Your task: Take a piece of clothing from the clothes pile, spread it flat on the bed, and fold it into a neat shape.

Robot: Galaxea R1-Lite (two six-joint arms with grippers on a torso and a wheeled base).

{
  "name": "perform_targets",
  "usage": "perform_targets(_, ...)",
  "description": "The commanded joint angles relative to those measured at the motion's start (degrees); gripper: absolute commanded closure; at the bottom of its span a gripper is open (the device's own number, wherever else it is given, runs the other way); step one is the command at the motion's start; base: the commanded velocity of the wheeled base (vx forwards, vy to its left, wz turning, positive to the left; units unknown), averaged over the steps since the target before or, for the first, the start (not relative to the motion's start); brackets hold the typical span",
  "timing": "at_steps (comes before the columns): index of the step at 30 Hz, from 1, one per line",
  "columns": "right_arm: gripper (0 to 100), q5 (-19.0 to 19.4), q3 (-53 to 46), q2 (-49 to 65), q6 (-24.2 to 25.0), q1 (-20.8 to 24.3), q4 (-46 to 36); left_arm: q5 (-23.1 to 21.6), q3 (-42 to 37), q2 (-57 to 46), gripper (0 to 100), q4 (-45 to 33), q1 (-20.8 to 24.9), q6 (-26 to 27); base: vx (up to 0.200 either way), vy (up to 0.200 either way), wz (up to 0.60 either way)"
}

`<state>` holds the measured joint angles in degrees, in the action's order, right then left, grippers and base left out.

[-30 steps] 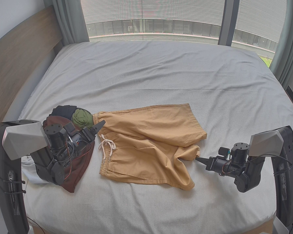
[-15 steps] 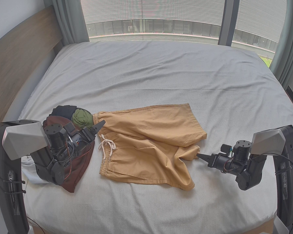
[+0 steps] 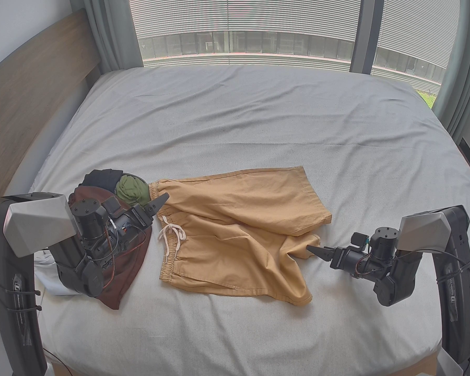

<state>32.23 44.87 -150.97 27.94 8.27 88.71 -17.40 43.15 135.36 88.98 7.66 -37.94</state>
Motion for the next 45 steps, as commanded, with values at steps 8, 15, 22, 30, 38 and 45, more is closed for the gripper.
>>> perform_targets(8, 100, 0.3, 1.1, -2.1, 0.1, 2.5, -0.1, 0.0, 0.0, 0.0, 0, 0.1, 0.1, 0.0, 0.000, 0.000, 0.00)
perform_targets(15, 100, 0.3, 1.3, -2.0, -1.3, 1.8, 0.0, 0.0, 0.0, 0.0, 0, 0.1, 0.1, 0.0, 0.000, 0.000, 0.00)
perform_targets(22, 100, 0.3, 0.9, -1.2, -1.4, 1.4, 0.1, 0.0, 0.0, 0.2, 0, 0.1, 0.2, 0.0, 0.000, 0.000, 0.00)
perform_targets(30, 100, 0.2, 0.7, 1.0, -1.4, 0.6, 0.1, 0.0, 0.0, 0.2, 0, 0.1, 0.2, 0.0, 0.000, 0.000, 0.00)
perform_targets(38, 100, 0.1, -0.8, 5.9, -1.4, 0.1, 0.0, 0.0, 0.0, 0.2, 0, 0.1, 0.2, 0.0, 0.000, 0.000, 0.00)
perform_targets(45, 100, 0.0, 0.1, 5.9, -1.4, 0.2, -0.1, 0.0, 0.0, 0.3, 0, 0.1, 0.3, 0.0, 0.000, 0.000, 0.00)
